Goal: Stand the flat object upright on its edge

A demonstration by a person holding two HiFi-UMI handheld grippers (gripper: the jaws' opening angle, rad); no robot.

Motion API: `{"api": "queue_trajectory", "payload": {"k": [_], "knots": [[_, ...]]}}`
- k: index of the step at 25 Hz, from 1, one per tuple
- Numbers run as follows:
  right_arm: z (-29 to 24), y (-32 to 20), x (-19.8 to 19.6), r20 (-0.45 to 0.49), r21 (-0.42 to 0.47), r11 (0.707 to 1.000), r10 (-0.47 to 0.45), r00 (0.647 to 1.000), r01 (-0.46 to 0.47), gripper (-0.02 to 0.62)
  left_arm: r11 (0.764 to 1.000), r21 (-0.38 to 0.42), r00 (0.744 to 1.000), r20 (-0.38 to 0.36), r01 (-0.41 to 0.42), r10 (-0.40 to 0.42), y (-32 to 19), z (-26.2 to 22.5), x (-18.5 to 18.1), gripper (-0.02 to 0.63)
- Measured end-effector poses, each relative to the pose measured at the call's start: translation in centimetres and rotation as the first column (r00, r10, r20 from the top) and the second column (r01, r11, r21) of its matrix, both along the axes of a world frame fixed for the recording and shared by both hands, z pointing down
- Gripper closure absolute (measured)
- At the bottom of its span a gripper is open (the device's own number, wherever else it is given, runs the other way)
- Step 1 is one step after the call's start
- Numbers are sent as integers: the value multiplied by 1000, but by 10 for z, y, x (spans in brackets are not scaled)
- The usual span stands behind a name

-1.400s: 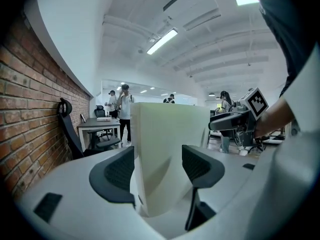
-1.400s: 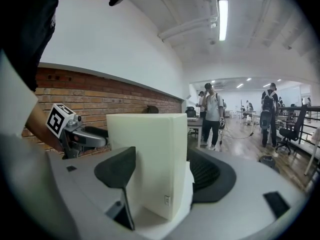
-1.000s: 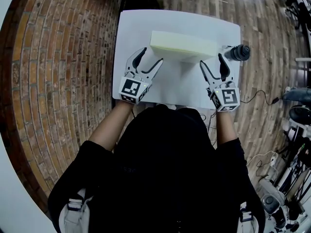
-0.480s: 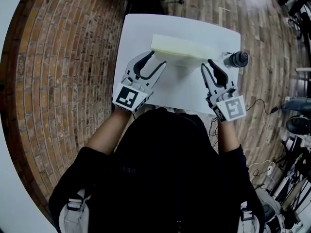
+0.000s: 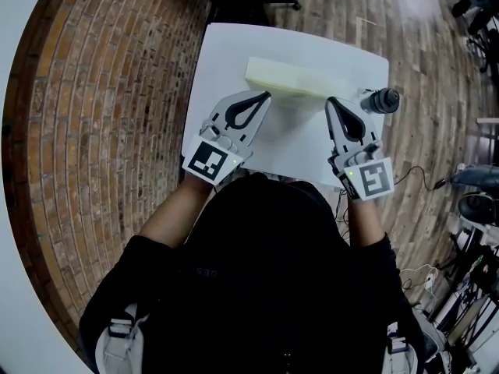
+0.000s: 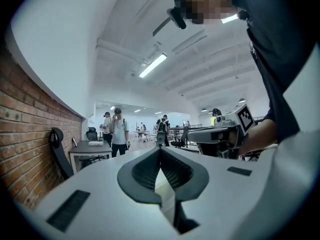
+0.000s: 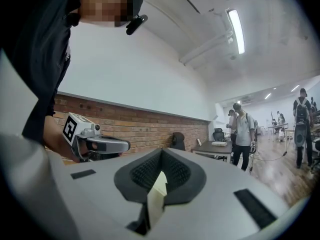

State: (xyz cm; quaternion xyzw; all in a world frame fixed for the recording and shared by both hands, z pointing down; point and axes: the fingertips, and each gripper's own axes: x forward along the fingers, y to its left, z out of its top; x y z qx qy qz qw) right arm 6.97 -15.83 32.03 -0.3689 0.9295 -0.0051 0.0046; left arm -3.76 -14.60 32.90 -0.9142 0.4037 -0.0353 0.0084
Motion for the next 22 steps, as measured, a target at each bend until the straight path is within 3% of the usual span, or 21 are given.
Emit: {"api": "queue_trajectory", "payload": {"k": [9, 22], "knots": [[-15, 3, -3, -10, 22, 1000, -2, 1000, 2, 589, 999, 40, 1000, -24, -10, 11, -1, -22, 7, 586], [-14, 8, -9, -10, 9, 1000, -15, 1000, 15, 589, 999, 39, 1000, -15, -21, 22, -3, -20, 10, 586]]}}
